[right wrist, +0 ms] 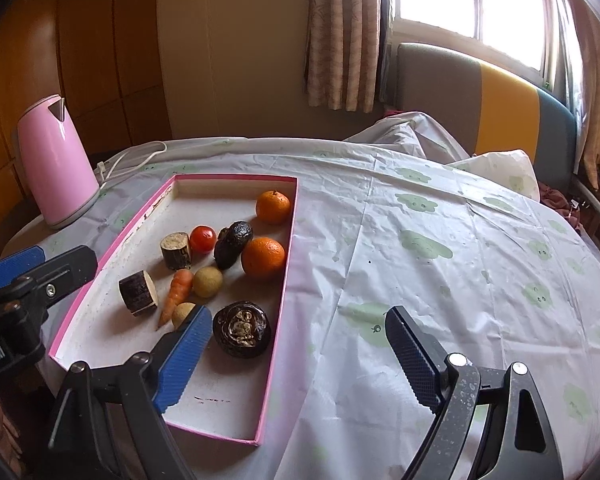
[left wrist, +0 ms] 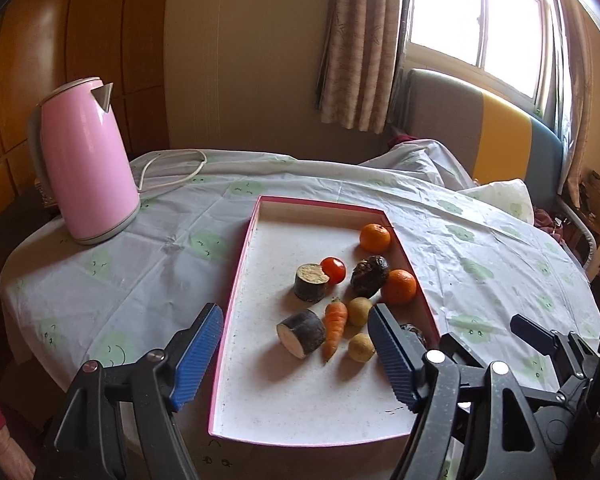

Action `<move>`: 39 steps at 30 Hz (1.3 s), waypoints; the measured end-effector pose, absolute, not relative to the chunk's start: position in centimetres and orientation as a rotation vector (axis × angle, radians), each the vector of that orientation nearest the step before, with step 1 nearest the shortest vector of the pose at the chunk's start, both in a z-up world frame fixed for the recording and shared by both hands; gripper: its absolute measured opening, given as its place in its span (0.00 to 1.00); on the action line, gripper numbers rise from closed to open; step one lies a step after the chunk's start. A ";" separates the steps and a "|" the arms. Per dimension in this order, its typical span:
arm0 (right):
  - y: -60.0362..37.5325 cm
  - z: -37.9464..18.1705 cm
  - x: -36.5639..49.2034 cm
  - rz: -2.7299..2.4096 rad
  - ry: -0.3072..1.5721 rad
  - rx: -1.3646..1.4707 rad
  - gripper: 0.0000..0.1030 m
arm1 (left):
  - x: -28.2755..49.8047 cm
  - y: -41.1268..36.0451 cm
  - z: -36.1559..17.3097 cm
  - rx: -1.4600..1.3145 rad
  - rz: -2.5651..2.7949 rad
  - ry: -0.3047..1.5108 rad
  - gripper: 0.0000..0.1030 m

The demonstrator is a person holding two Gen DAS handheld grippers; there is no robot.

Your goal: Organize fruits

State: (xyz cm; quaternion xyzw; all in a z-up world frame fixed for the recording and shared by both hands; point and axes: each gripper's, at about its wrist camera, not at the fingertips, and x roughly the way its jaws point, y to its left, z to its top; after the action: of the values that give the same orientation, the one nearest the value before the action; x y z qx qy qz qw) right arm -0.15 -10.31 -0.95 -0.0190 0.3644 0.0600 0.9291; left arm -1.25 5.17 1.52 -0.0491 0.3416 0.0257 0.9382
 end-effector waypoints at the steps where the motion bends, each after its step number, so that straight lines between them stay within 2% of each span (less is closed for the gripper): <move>1: -10.2 -1.0 -0.2 0.124 0.748 -0.041 0.86 | -1.2 5.3 1.4 -0.107 0.053 0.703 0.74; 39: -9.2 -1.3 -0.5 0.146 0.754 -0.065 0.87 | -1.5 5.8 1.4 -0.121 0.045 0.709 0.72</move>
State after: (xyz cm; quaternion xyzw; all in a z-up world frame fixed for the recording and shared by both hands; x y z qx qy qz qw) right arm -0.46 -9.20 -1.32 -0.0317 0.3679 0.0714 0.9266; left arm -1.49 5.84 1.42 -0.0590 0.3467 0.0221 0.9359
